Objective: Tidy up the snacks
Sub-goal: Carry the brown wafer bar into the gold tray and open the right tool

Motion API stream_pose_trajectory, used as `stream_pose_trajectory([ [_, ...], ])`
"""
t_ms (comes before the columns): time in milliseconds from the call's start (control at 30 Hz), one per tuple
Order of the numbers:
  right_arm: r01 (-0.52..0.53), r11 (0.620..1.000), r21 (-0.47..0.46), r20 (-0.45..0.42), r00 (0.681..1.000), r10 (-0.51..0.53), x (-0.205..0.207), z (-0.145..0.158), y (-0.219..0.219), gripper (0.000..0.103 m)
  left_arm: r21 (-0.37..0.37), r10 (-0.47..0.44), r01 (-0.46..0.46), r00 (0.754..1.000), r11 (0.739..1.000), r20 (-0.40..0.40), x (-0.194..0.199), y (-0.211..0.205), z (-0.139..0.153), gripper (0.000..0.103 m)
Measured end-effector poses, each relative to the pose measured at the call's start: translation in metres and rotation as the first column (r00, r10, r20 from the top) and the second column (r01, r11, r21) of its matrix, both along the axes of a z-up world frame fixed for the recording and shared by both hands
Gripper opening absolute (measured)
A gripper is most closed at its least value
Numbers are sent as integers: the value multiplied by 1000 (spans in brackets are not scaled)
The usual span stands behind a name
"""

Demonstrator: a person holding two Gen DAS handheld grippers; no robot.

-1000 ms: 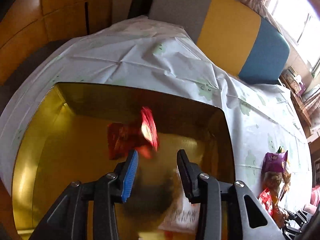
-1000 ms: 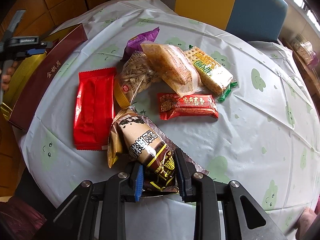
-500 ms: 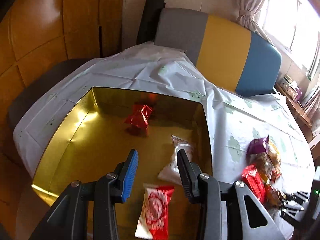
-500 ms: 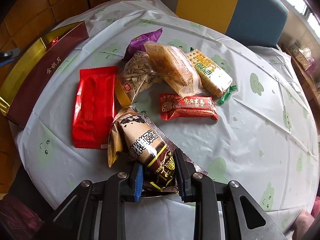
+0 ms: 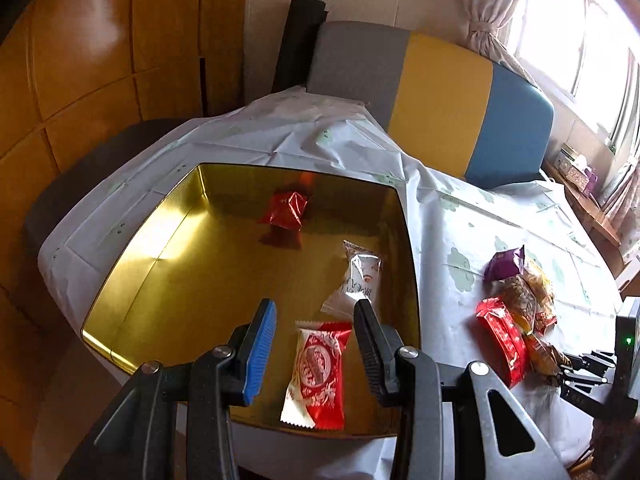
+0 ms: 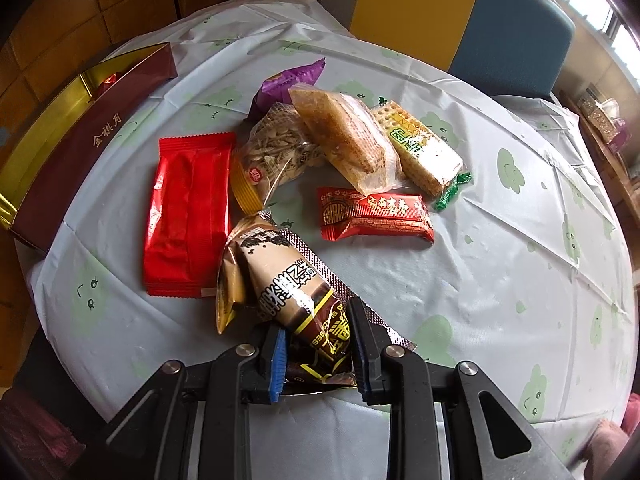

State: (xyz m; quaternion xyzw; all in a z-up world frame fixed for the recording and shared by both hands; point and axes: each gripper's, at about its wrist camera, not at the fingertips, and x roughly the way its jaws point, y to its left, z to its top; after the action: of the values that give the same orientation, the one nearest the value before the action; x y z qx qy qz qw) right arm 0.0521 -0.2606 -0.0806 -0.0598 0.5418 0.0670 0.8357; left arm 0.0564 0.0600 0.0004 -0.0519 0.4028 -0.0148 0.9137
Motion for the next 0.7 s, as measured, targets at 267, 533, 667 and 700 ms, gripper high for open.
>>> stream_pose_trajectory([
  [267, 96, 985, 145, -33, 995, -92, -1, 12, -24, 24, -7, 4, -4, 1000, 1000, -5, -9, 7, -3, 41],
  [533, 125, 926, 356, -3, 991, -133, -15, 44, -28, 24, -15, 16, -16, 1000, 1000, -3, -14, 12, -6, 41],
  [667, 91, 899, 428, 10, 994, -105, -12, 56, -10, 24, -12, 16, -16, 1000, 1000, 4, -16, 14, -6, 41],
  [700, 76, 895, 440, 15, 996, -92, -11, 59, -2, 24, -11, 17, -17, 1000, 1000, 4, -17, 14, -6, 41],
])
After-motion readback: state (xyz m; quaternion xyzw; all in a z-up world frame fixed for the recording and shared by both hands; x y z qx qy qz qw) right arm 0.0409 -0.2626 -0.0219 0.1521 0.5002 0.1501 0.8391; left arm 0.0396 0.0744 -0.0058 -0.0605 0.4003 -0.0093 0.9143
